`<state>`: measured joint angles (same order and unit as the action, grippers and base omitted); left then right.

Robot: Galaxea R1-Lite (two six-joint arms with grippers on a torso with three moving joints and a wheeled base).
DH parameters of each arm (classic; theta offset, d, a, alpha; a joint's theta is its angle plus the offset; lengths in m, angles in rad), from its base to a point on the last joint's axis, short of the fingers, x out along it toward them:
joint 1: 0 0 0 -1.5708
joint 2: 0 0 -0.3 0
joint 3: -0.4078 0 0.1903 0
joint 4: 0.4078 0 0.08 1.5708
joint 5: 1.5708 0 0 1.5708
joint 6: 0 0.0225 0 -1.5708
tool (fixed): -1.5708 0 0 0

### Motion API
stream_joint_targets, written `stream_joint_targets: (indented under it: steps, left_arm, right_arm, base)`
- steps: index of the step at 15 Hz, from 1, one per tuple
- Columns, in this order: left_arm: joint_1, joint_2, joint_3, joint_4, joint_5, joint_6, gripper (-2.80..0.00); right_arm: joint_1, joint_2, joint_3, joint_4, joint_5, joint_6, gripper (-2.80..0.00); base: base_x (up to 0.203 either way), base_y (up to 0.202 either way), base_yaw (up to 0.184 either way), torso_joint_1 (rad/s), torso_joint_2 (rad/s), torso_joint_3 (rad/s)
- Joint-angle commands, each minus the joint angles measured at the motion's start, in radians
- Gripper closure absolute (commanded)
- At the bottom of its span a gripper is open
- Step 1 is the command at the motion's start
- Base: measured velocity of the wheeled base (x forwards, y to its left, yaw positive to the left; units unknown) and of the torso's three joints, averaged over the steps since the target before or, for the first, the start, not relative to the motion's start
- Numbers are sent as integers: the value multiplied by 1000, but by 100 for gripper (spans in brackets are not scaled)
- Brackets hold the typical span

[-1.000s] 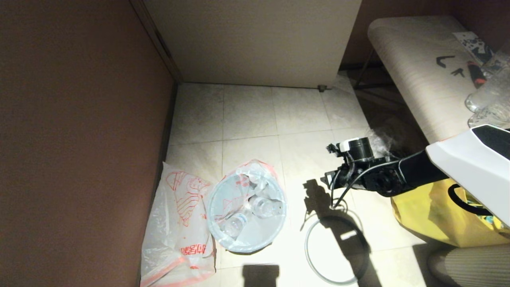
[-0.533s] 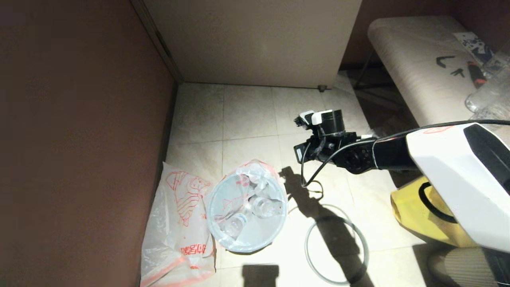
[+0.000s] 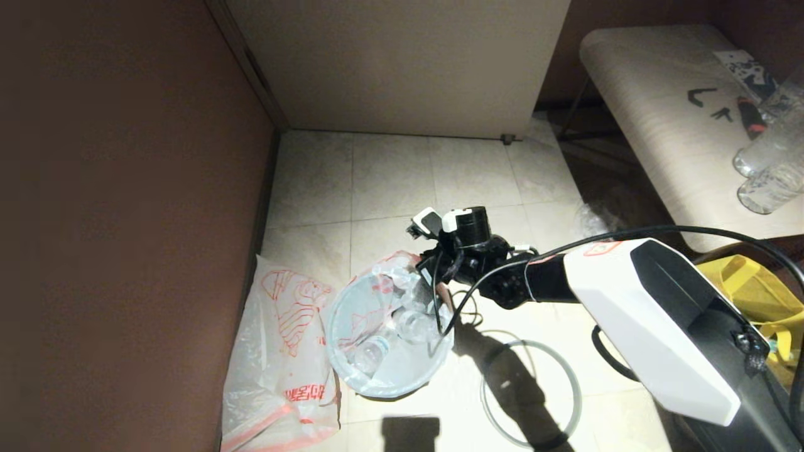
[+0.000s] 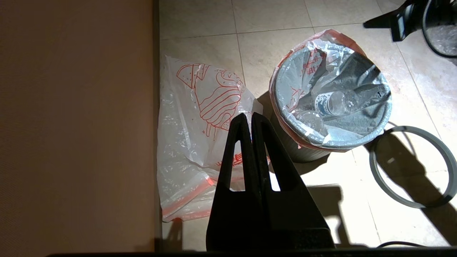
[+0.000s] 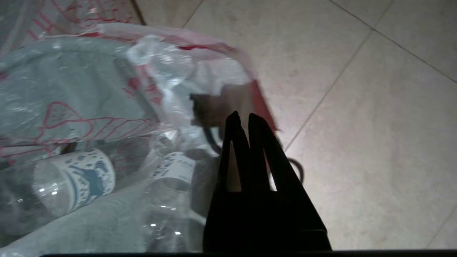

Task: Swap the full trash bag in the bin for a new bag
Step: Place the trash bag on the floor

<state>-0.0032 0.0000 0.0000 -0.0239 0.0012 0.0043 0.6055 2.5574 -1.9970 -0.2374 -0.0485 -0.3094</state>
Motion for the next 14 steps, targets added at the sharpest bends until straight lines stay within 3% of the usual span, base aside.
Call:
stream_joint_targets:
  steps: [1, 4, 5, 14]
  left_arm:
    - [0, 2, 12, -1, 0, 0, 0]
    - [0, 2, 12, -1, 0, 0, 0]
    - [0, 2, 12, -1, 0, 0, 0]
    - [0, 2, 12, -1, 0, 0, 0]
  right_arm:
    - [25, 23, 0, -2, 4, -5, 0]
    - [25, 27, -2, -10, 17, -17, 0]
    - [17, 27, -2, -14, 21, -24, -280]
    - [-38, 80, -2, -51, 79, -69, -280]
  base:
    - [0, 0, 0, 0, 0, 0]
    - [0, 0, 0, 0, 0, 0]
    - [0, 0, 0, 0, 0, 0]
    - [0, 0, 0, 0, 0, 0]
